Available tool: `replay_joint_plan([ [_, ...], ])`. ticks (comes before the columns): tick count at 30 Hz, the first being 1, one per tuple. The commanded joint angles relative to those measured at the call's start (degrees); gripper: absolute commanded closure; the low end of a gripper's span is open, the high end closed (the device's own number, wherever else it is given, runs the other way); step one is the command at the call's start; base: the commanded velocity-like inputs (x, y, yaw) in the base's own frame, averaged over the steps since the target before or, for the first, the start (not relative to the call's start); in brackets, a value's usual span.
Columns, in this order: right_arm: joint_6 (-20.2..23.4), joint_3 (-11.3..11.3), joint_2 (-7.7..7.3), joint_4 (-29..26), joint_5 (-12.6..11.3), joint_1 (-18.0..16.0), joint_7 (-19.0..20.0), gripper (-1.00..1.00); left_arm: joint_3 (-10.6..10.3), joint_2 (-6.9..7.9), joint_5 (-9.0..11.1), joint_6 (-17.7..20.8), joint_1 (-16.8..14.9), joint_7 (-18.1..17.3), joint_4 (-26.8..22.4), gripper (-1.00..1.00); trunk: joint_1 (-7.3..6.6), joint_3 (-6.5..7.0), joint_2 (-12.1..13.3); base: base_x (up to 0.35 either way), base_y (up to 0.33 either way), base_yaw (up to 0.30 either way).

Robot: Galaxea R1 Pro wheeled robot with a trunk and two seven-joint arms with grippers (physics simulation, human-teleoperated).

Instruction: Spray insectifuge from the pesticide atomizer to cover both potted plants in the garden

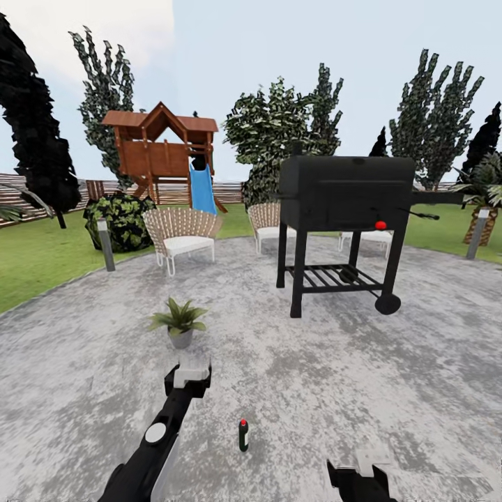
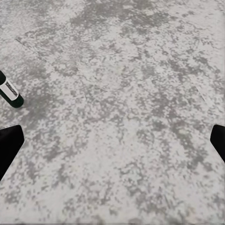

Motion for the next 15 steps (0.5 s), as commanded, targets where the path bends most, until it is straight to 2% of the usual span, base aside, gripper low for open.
replay_joint_plan([
  [1,0.3,-0.1,-0.02,-0.1,-0.1,0.0,0.0,-1.00,0.0,-0.04,-0.5,-0.2,0.0,0.0,0.2,-1.00,0.02,-0.33,0.0,0.000,0.000,0.000],
  [15,0.3,-0.1,-0.08,-0.2,-0.2,0.0,0.1,-1.00,-0.2,-0.01,-0.4,-0.2,0.0,-0.2,0.8,-1.00,0.38,-4.64,-0.2,0.000,0.000,0.000],
])
